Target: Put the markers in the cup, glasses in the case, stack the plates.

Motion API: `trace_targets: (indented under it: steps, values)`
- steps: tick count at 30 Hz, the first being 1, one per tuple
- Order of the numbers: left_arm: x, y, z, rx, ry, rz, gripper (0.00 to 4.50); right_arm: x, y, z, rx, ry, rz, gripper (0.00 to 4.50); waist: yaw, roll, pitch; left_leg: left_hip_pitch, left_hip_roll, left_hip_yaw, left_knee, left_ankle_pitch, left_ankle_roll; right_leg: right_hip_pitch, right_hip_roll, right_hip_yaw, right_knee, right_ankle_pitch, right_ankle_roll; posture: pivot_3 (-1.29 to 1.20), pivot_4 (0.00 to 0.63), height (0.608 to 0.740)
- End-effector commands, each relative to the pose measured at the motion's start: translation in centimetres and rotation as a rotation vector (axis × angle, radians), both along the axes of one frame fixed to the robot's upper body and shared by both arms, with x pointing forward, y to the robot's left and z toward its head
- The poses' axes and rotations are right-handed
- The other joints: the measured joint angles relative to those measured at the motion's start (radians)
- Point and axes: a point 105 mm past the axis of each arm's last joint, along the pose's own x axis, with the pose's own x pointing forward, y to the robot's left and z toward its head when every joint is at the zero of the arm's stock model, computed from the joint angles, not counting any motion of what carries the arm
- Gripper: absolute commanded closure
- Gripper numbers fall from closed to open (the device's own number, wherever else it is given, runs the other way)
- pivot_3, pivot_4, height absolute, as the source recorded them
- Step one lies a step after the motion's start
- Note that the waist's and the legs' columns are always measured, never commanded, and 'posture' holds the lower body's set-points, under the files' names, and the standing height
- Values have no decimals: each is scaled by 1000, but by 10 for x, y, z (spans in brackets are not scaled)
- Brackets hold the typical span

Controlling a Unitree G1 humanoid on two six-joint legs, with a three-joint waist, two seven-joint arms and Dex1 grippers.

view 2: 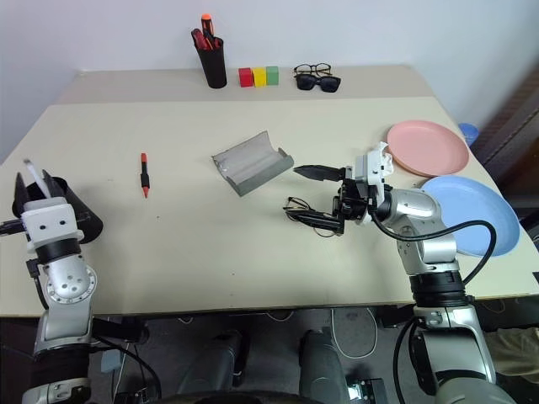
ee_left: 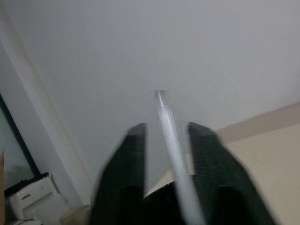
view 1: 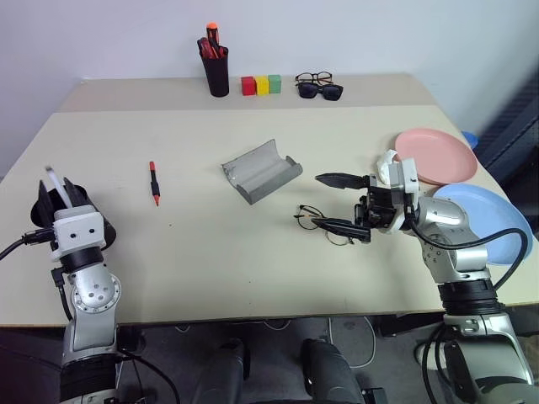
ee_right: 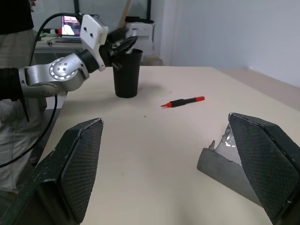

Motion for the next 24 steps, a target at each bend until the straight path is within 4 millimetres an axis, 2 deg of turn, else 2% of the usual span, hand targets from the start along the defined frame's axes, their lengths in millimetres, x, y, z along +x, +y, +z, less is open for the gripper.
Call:
trace_targets:
  steps: [1, 2, 7, 11, 14, 17, 19, 20, 22, 24]
  values:
    - [-5, -2, 6, -9, -30, -21, 692, 0, 1, 12, 13, -56, 0, 107, 0, 0, 0, 0, 0, 0, 0, 0, 0, 0, 0, 0, 0, 0, 0, 0, 150, 740]
    - [-5, -4, 6, -16, -34, -34, 242, 1, 1, 12, 13, -56, -2, 107, 0, 0, 0, 0, 0, 0, 0, 0, 0, 0, 0, 0, 0, 0, 0, 0, 150, 740]
    - [8, -24, 23, -206, -44, -124, 242, 2, -1, 11, 9, -53, -11, 107, 4, 0, 0, 0, 0, 0, 0, 0, 0, 0, 0, 0, 0, -1, -1, 0, 150, 740]
    - [41, -44, 52, -438, 13, -186, 242, 5, -2, 11, 9, -56, -22, 107, 19, -1, 0, -1, 0, -1, 2, 0, 0, 1, 0, -2, 0, 0, 0, 0, 150, 740]
    - [73, -43, 62, -656, 130, -128, 242, 6, -2, 12, 10, -62, -30, 107, 18, -1, 0, -1, 0, -1, 3, 0, 0, 2, 1, -2, 0, -1, 5, 0, 150, 740]
    - [91, -41, 58, -798, 241, -78, 242, 7, -2, 12, 11, -66, -37, 107, 8, -1, 0, 0, 0, -2, 2, 0, 0, 2, 1, -2, 0, -2, 7, 0, 150, 740]
    - [106, -37, 47, -911, 315, -39, 242, 8, -2, 12, 16, -66, -47, 107, -4, -1, 0, 0, -1, -3, 1, 0, 0, 2, 1, -3, 1, -2, 6, 0, 150, 740]
    - [114, -35, 35, -962, 391, -10, 242, 9, -3, 11, 16, -68, -54, 107, -7, -1, 0, 0, 0, -3, 0, 0, 0, 1, 2, -3, 1, -2, 6, 0, 150, 740]
    - [126, -35, 22, -1016, 473, 18, 242, 9, -3, 10, 14, -69, -61, 107, -9, -1, 0, 0, 0, -4, 0, 0, 0, 1, 2, -3, 2, -2, 6, 0, 150, 740]
    - [137, -34, 16, -1009, 505, 26, 242, 8, -3, 8, 12, -69, -65, 107, -8, -2, 1, 0, 0, -4, 0, 1, 0, 0, 2, -3, 3, -2, 6, 0, 150, 740]
